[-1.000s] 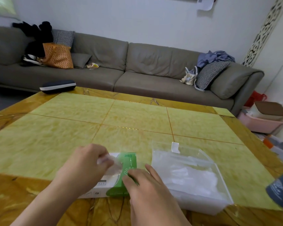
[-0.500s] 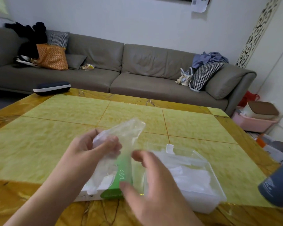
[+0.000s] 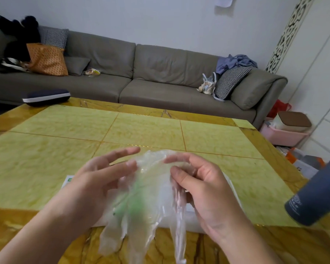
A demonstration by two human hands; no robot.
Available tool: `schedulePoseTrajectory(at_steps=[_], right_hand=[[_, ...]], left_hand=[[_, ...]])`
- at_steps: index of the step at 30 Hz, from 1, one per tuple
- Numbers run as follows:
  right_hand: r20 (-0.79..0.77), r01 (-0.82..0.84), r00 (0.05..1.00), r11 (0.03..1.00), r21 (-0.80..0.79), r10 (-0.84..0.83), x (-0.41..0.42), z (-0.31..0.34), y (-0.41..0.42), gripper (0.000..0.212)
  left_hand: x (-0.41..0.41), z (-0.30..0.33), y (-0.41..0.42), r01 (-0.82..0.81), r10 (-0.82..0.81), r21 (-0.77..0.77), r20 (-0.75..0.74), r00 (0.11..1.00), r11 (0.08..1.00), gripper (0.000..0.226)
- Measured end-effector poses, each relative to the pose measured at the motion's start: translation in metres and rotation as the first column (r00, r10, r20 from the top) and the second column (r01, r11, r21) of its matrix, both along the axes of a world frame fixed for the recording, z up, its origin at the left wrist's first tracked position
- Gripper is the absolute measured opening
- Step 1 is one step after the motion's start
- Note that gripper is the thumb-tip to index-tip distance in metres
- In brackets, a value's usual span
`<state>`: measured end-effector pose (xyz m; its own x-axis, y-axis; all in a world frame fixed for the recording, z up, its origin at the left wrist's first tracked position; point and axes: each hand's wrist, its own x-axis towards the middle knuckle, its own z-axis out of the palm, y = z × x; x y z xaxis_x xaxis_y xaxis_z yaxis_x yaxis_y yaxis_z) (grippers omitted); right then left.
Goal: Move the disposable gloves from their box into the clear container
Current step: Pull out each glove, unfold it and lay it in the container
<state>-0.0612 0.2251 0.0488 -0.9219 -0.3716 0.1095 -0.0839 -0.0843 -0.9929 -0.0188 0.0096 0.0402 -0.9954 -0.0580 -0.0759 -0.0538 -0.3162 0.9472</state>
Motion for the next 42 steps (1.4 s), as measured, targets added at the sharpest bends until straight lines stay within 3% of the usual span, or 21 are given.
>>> schedulePoseTrajectory(at_steps=[2,6,11,16,21,26,28,32,34,37,42], right_hand=[[0.03,0.011,0.999,0.999,-0.032,-0.01,-0.001,0.0,0.003,0.034],[0.069,0.039,0.997,0.998,-0.058,-0.035,-0.003,-0.002,0.009,0.04],[0.093,0.106,0.991,0.993,-0.051,-0.101,-0.012,-0.001,0.018,0.025],[0.136,0.115,0.985,0.992,-0.059,-0.106,-0.016,0.001,0.025,0.002],[0.126,0.132,0.984,0.99,-0.049,-0.125,-0.019,0.001,0.032,0.013],[0.115,0.098,0.989,0.995,-0.031,-0.094,-0.024,-0.001,0.038,0.01],[0.117,0.014,0.993,1.0,0.023,-0.017,-0.025,0.0,0.041,0.006],[0.12,-0.084,0.99,0.992,0.09,0.073,-0.024,-0.001,0.041,0.033],[0.093,-0.044,0.995,0.995,0.093,0.035,-0.022,-0.003,0.038,0.025],[0.057,0.073,0.995,0.996,0.057,-0.076,-0.026,-0.005,0.041,0.009],[0.046,0.279,0.958,0.957,0.081,-0.283,-0.038,-0.003,0.065,0.01]], left_hand=[[-0.001,-0.001,0.0,0.027,-0.026,-0.042,0.023,0.999,0.999,0.043],[0.001,0.0,-0.003,0.238,-0.224,-0.178,0.094,0.97,0.955,0.041],[-0.005,-0.004,-0.013,0.048,-0.044,-0.068,0.068,0.997,0.997,0.053],[-0.006,-0.002,-0.017,-0.068,0.072,-0.059,0.066,0.995,0.996,0.052],[-0.005,0.002,-0.021,-0.141,0.142,-0.02,0.05,0.989,0.99,0.033],[-0.006,0.002,-0.018,-0.187,0.187,0.132,0.013,0.982,0.973,0.039],[-0.004,0.003,-0.014,-0.154,0.154,0.111,0.008,0.988,0.982,0.039],[-0.001,0.005,-0.001,-0.099,0.099,-0.02,0.006,0.995,0.995,0.037],[-0.002,0.005,0.002,-0.096,0.097,-0.056,0.0,0.995,0.994,0.04],[-0.007,0.003,0.001,-0.182,0.183,0.03,-0.025,0.983,0.983,0.037],[-0.018,-0.002,-0.002,-0.322,0.335,0.127,-0.095,0.937,0.938,0.021]])
